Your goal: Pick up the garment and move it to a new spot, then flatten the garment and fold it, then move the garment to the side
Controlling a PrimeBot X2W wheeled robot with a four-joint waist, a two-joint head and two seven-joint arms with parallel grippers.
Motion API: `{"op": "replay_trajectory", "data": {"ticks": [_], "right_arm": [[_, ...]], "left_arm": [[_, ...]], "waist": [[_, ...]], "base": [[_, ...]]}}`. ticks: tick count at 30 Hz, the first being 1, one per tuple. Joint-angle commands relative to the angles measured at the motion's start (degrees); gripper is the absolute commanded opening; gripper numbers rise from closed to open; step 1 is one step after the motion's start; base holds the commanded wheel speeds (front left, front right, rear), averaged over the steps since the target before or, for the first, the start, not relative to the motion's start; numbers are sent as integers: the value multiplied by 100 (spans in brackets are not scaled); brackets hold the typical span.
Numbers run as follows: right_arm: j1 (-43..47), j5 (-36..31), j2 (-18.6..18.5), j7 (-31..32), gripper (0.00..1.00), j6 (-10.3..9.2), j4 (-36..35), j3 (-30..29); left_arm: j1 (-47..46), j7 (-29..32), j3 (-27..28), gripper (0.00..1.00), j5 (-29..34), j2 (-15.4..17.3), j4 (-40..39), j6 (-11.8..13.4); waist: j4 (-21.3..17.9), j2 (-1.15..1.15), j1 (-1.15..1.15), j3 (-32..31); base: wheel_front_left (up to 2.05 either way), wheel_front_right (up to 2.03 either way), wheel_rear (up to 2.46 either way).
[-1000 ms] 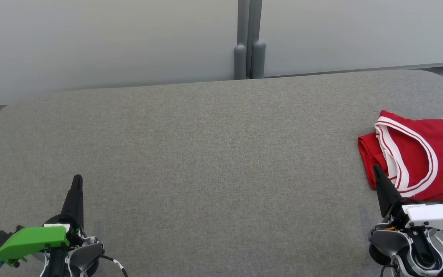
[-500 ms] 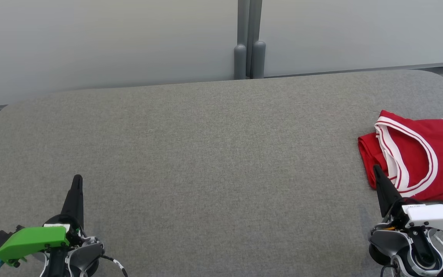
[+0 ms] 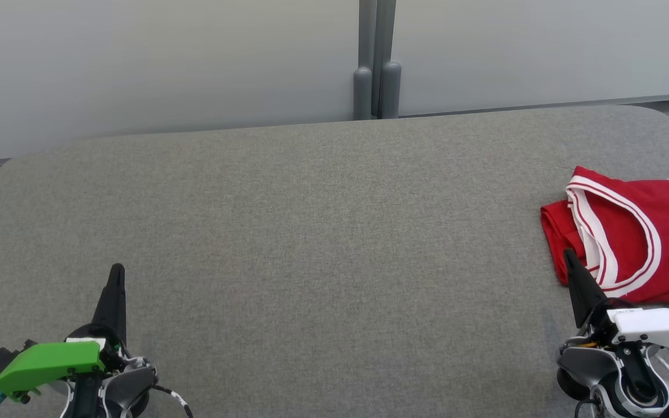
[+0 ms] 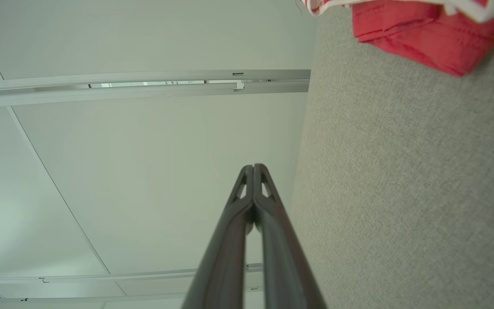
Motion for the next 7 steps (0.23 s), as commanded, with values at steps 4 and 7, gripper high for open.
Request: {"op": "replay_trajectory", "data": {"ticks": [4,7], "right_arm": [[-62,31,-29,14,0,2,8,4],[-62,31,-29,14,0,2,8,4]], "left_arm": [[-81,26,13,0,-3,3,-21,-33],[-81,26,13,0,-3,3,-21,-33]], "waist": [[0,42,0,0],[0,42,0,0]], "base": [[0,0,0],[0,0,0]]}}
